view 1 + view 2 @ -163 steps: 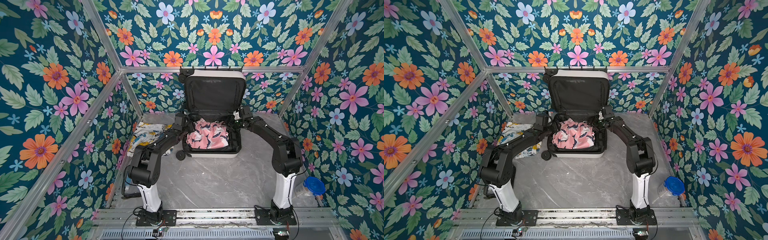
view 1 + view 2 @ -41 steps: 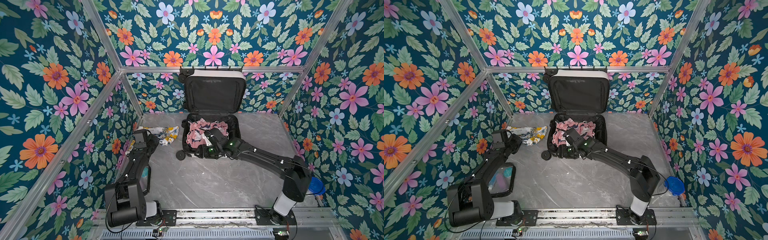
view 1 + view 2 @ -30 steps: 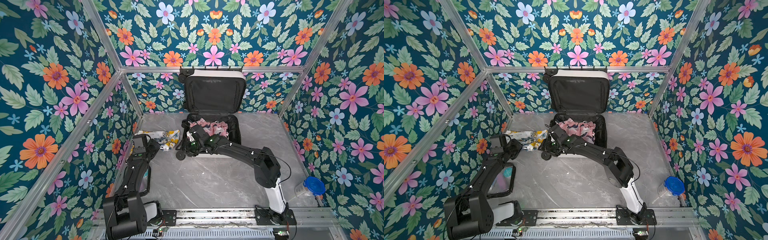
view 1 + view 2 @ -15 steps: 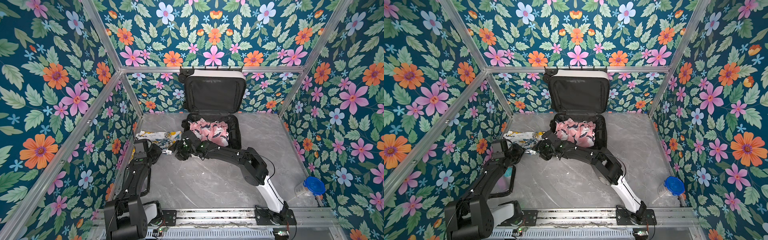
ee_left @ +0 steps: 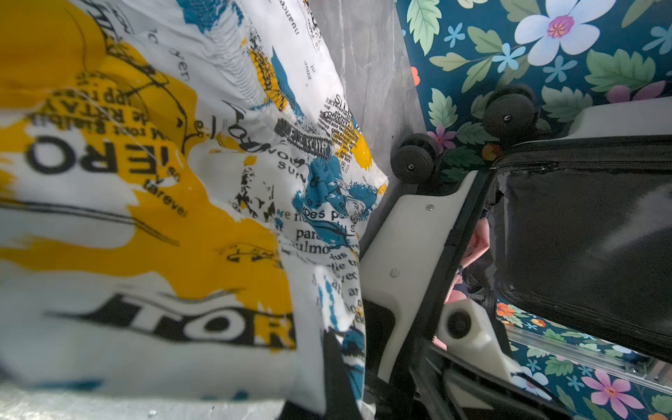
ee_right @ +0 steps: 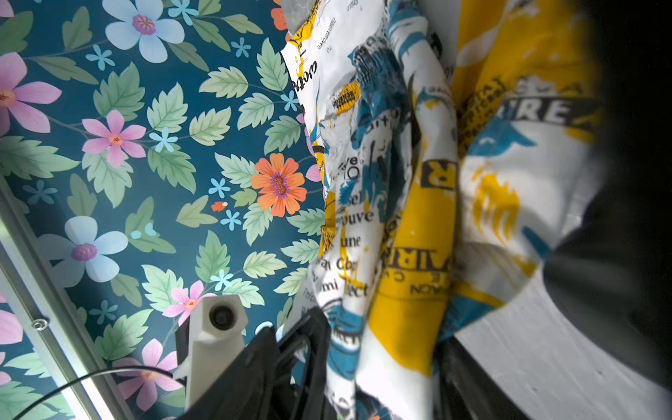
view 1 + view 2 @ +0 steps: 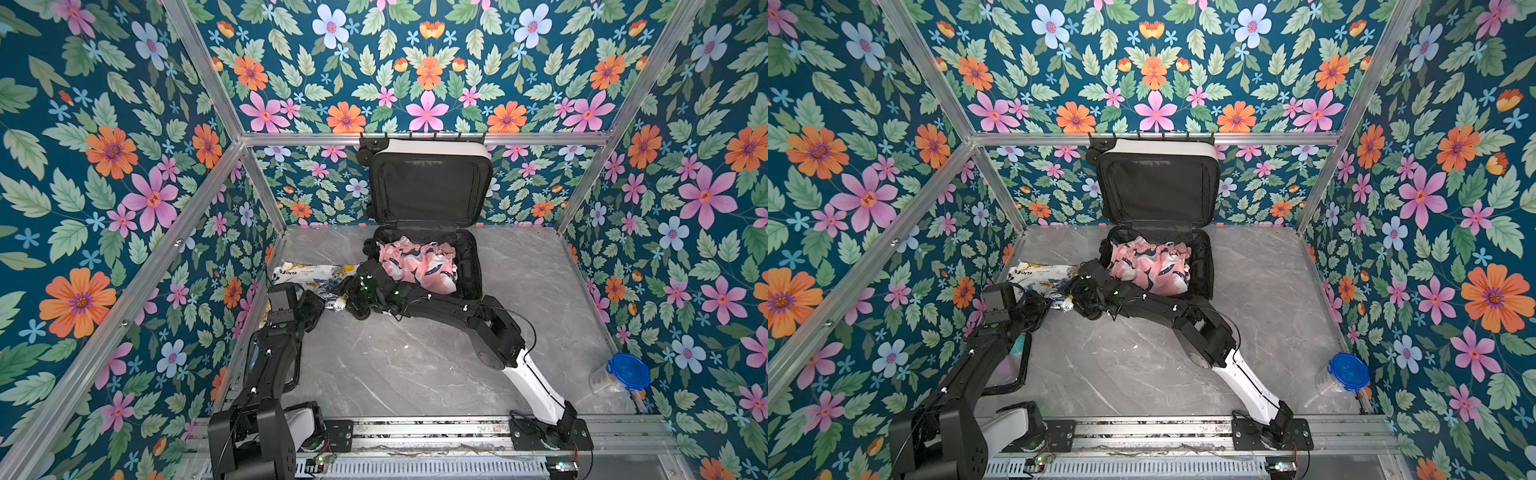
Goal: Pack the luggage
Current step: 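Grasp the white-yellow printed shorts with the left gripper while the right gripper reaches over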
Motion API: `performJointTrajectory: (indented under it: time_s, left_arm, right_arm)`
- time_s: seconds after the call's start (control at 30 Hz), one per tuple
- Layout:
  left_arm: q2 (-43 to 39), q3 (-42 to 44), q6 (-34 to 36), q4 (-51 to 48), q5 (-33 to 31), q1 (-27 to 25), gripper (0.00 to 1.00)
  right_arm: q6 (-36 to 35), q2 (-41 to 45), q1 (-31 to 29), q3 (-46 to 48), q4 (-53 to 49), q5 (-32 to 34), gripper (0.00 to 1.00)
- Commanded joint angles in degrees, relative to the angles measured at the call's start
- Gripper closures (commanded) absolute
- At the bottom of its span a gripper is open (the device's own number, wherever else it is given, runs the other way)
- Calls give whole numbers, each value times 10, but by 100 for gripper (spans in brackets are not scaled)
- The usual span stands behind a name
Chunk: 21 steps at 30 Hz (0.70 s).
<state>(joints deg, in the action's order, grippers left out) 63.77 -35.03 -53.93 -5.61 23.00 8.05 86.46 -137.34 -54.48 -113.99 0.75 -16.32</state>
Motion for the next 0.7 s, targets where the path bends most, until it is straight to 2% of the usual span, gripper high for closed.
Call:
performJointTrajectory:
  time_s: [0.0,0.1,0.4,0.53,0.63,0.67]
  left_arm:
    - [-4,0,-5,16,14,0,100]
    - [-4,-1,-5,16,12,0,100]
    - [-1,-39,0,-2,9,2,100]
    - [-7,-48,-2,-11,9,2,100]
    - [-9,-43,-13,-3,17,3,100]
    - [-11,-42,-16,-2,18,3,100]
  right_arm:
    - [-5,-14,-1,-24,-13,1,32]
    - [-18,-10,-1,-26,-27,4,34]
    - [-92,75,1,38,-54,19,35]
    - [-97,98,1,68,-48,8,32]
    - [-72,110,-1,100,-10,5,31]
    - [-63,109,-1,103,-2,3,7]
